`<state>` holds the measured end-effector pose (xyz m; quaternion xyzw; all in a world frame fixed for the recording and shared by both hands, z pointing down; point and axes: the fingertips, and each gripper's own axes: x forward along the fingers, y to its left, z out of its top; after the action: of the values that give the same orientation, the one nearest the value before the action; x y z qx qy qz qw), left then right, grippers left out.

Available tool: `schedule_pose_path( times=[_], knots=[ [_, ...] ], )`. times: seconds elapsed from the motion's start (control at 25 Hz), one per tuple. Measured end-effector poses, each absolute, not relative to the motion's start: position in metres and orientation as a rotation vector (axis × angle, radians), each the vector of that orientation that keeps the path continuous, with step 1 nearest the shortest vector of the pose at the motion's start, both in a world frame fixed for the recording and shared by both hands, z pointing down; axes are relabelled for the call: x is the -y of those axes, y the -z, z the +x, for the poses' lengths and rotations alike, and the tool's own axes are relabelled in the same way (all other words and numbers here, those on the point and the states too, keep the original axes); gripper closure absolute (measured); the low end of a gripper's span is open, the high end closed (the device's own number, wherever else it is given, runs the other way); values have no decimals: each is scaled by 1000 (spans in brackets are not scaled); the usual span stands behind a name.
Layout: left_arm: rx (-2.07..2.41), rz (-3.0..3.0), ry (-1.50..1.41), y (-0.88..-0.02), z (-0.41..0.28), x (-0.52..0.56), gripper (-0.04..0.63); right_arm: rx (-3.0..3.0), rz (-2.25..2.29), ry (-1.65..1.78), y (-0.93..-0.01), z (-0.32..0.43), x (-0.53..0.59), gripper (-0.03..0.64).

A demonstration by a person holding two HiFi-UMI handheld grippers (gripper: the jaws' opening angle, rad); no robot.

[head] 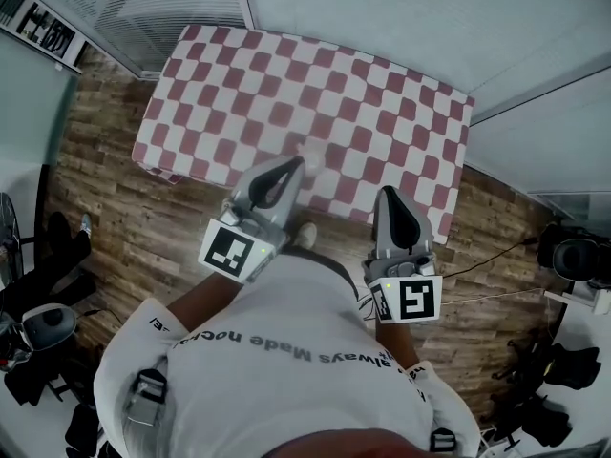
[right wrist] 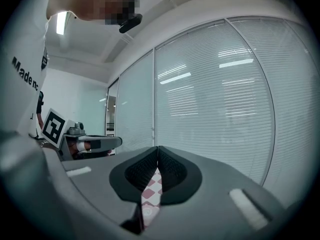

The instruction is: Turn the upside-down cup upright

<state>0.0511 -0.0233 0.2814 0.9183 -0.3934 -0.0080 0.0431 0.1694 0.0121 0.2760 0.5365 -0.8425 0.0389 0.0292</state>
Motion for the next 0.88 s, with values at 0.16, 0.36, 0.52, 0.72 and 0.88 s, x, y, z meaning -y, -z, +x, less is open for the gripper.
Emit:
schedule_pose_path(
  times=[0.16, 0.36, 0.52, 0.72, 0.88],
  knots=[
    [1199, 2816, 56, -278, 51, 37, 592, 2602, 1652, -106, -276, 166, 3, 615],
    [1176, 2834, 35, -278, 39, 59, 592, 2592, 1667, -79, -268, 154, 24, 615],
    [1119, 2844, 62, -271, 31, 75, 592, 2574, 1699, -70, -262, 141, 40, 614],
    [1063, 2849, 27, -277, 18, 97, 592, 2570, 1699, -49, -262, 123, 60, 600],
    [1032, 2848, -6, -295, 12, 110, 592, 2573, 1670, -65, -278, 114, 70, 553]
  ],
)
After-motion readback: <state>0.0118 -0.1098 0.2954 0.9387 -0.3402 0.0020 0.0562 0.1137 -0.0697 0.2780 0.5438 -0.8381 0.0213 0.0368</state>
